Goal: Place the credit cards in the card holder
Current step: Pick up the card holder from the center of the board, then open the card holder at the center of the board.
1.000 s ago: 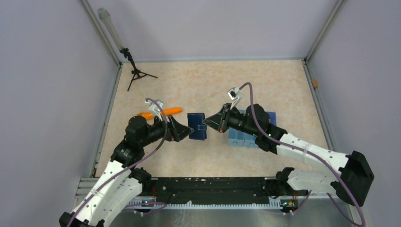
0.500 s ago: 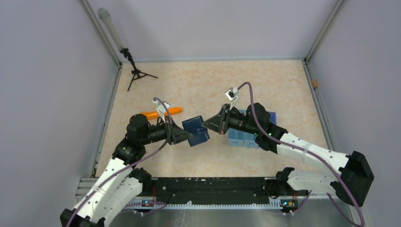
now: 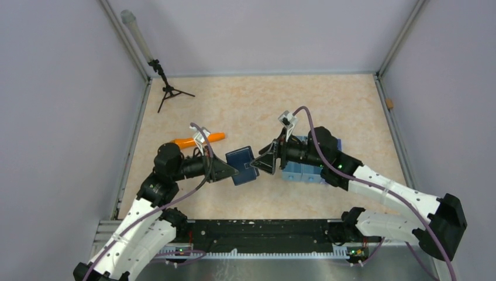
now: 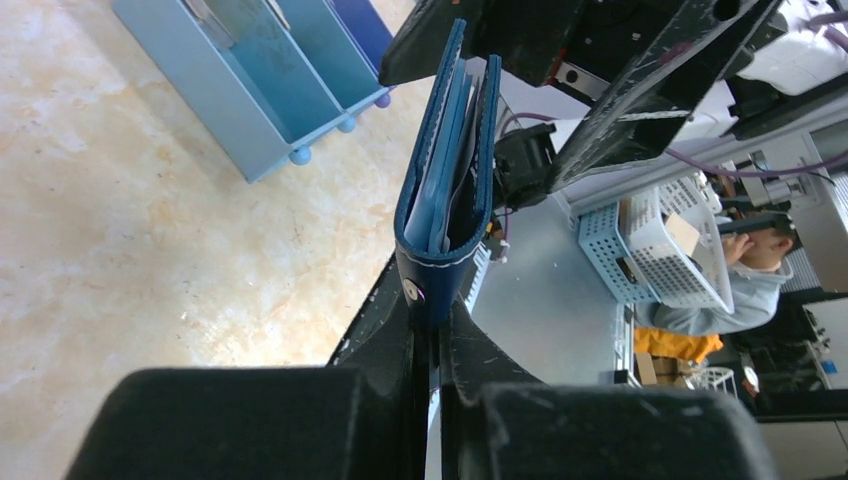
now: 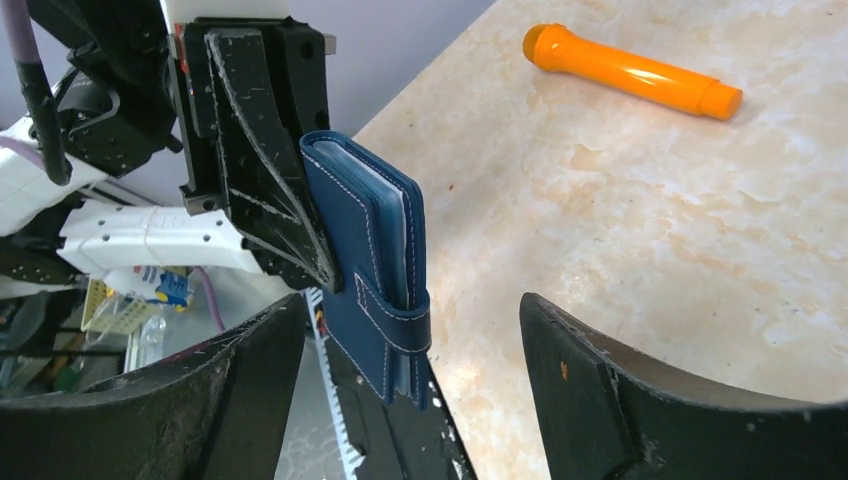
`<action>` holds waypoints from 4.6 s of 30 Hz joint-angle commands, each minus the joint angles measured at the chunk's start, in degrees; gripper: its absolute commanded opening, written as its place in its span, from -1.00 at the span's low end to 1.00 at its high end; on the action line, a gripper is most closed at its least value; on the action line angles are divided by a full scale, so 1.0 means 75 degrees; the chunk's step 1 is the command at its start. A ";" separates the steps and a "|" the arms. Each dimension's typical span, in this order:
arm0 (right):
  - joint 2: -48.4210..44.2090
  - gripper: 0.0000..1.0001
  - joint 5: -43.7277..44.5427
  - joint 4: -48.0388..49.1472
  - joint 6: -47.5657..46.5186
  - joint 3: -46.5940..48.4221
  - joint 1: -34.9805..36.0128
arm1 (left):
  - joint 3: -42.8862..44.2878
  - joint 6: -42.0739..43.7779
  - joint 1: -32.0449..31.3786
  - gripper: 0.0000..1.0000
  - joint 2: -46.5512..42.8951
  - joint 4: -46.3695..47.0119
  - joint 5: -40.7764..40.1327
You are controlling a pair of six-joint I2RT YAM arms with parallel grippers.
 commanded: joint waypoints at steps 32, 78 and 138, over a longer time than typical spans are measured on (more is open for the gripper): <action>-0.1219 -1.00 0.3629 0.1490 -0.6915 -0.1174 0.2429 | 0.1939 -0.4028 0.0538 0.98 0.0347 -0.2190 -0.3746; -0.0744 0.28 0.4266 0.0318 -0.3321 -0.0284 0.3012 | 0.1582 0.0736 0.0893 -1.00 -0.0118 -0.1522 -0.2190; 0.1865 -1.00 -0.3586 0.1684 -0.1952 0.0981 0.1117 | 0.1411 0.0688 0.0893 -1.00 0.0644 -0.1937 -0.1996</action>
